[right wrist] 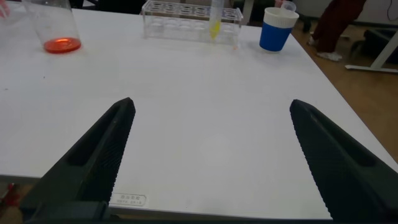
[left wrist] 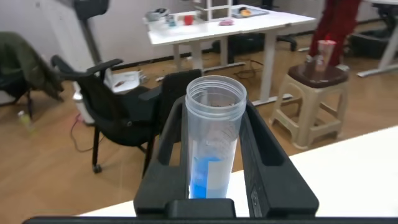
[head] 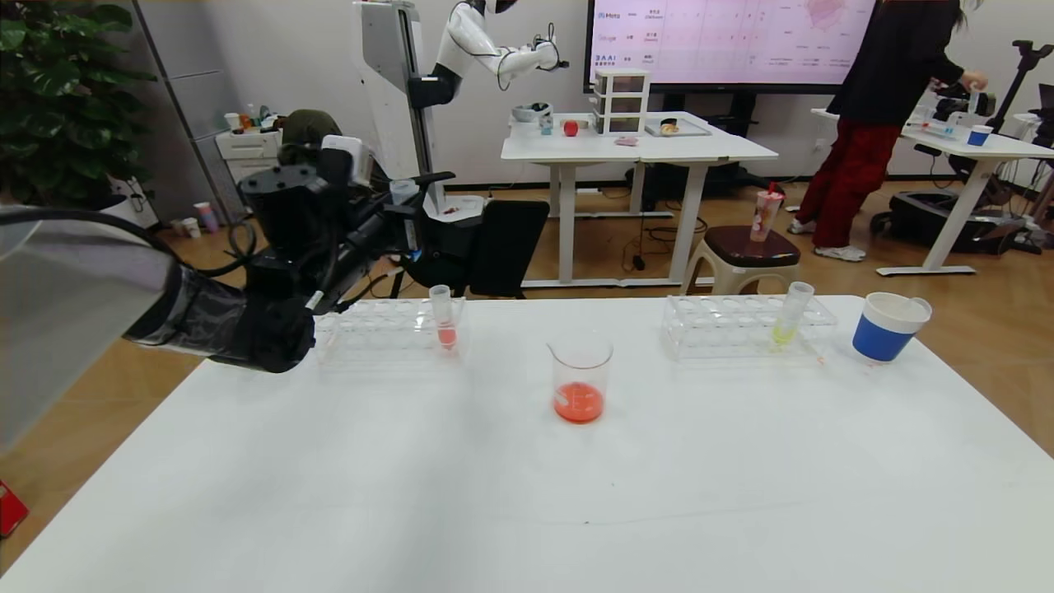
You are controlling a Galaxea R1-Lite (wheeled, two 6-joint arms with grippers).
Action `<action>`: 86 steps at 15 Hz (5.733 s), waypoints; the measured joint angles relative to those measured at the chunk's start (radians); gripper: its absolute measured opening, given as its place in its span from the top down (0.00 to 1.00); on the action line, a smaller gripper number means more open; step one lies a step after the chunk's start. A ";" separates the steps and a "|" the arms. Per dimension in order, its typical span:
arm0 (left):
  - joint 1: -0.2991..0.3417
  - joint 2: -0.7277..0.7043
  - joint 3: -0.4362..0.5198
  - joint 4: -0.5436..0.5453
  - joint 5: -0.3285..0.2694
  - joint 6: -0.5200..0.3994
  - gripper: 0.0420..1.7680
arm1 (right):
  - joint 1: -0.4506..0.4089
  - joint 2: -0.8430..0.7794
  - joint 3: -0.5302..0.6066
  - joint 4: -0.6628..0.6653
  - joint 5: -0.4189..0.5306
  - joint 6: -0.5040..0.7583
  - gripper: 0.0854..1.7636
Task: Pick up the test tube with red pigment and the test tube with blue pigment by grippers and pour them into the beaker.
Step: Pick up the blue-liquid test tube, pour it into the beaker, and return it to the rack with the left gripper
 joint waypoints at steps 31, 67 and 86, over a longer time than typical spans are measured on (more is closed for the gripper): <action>-0.172 0.349 -0.122 -0.278 -0.788 1.217 0.73 | 0.000 0.000 0.000 0.000 0.000 0.000 0.02; -0.230 0.365 -0.107 -0.468 -0.326 1.027 0.73 | 0.000 0.000 0.000 0.000 0.000 0.000 0.02; -0.317 0.156 0.046 -0.195 0.474 -0.034 0.73 | 0.000 0.000 0.000 0.000 0.000 0.000 0.02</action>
